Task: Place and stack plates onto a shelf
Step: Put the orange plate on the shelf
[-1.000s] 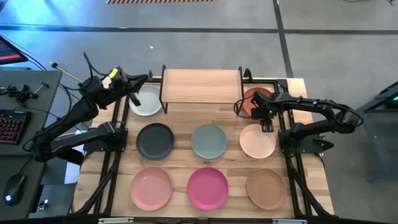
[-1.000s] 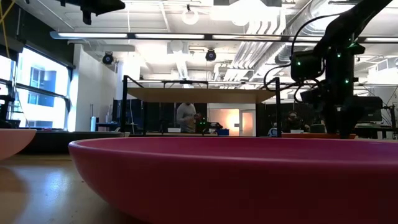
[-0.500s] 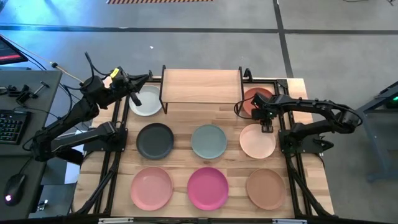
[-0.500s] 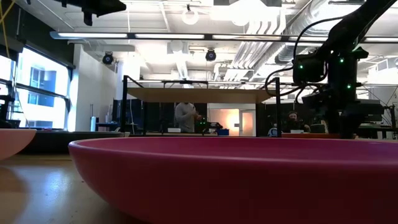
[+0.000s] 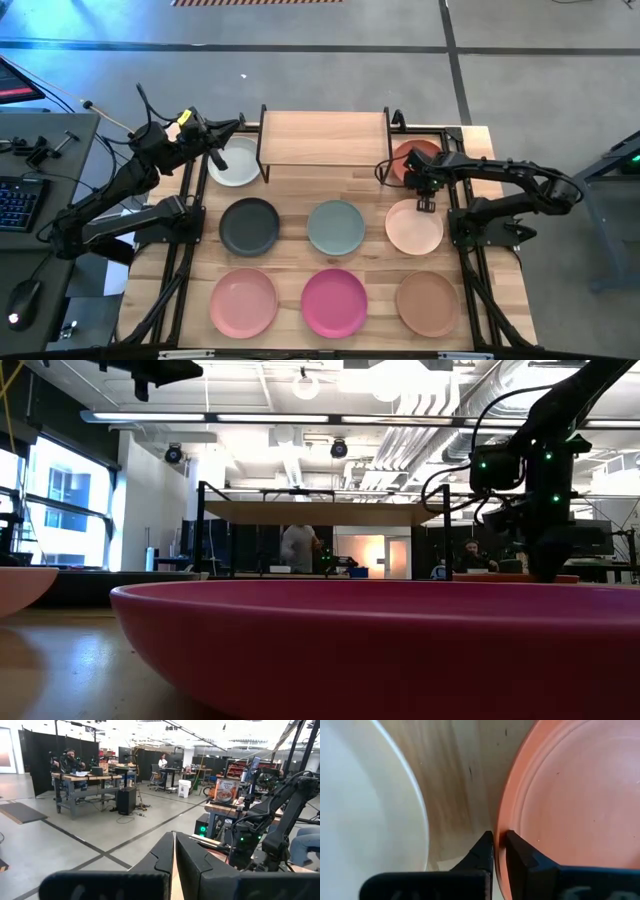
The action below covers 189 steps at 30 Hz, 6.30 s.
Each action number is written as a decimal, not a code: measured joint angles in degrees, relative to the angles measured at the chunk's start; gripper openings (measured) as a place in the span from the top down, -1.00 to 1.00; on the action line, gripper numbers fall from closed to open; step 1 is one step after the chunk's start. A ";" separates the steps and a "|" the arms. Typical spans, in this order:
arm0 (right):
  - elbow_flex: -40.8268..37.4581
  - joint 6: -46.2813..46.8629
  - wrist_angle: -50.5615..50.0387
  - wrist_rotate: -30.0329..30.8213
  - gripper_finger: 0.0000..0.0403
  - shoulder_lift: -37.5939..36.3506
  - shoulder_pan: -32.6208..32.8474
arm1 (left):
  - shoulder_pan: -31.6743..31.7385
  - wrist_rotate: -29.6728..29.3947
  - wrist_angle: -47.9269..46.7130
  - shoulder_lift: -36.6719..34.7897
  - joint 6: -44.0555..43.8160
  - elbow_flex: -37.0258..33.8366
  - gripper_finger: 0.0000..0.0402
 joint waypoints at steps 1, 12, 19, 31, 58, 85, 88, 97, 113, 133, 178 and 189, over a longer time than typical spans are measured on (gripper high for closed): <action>0.28 0.27 -0.51 -0.01 0.98 0.04 -0.02 | 0.00 0.00 0.00 0.00 0.00 0.00 0.96; 6.70 1.66 -6.84 -0.10 1.00 0.13 -0.04 | 0.00 0.04 0.00 0.00 0.02 0.00 0.96; 9.83 4.49 -11.70 0.01 1.00 0.13 -0.02 | 0.01 0.04 0.00 -0.01 0.55 0.00 0.96; 15.53 8.06 -16.15 0.03 1.00 0.13 -0.04 | 0.00 0.07 0.00 0.00 1.53 0.00 0.96; 32.67 15.33 -26.42 4.61 1.00 0.11 -0.02 | 0.00 0.04 -0.02 -0.02 1.55 0.00 0.96; 50.49 -6.01 -20.69 10.52 1.00 0.19 1.36 | 0.02 0.04 -0.02 -0.01 1.54 0.00 0.96; 50.51 -8.34 -18.06 10.17 1.00 0.41 3.03 | 0.01 0.04 -0.02 0.00 1.55 0.00 0.96; 50.51 -16.22 -11.50 10.04 1.00 3.45 7.97 | 0.00 0.04 -0.11 0.40 1.53 -0.02 0.96; 50.51 -22.63 -9.50 8.39 1.00 13.89 15.56 | 0.02 0.04 -0.53 1.05 1.51 -0.02 0.96; 50.47 -17.94 -12.70 10.51 1.00 19.81 16.70 | 0.02 0.04 -3.28 1.09 1.51 -0.02 0.96; 50.42 -12.47 -15.09 5.12 1.00 19.76 17.09 | 0.01 0.04 -3.29 1.11 1.51 -0.02 0.96; 50.42 -12.52 -15.03 4.43 1.00 19.76 17.09 | 0.01 0.04 -3.30 1.09 1.51 -0.02 0.96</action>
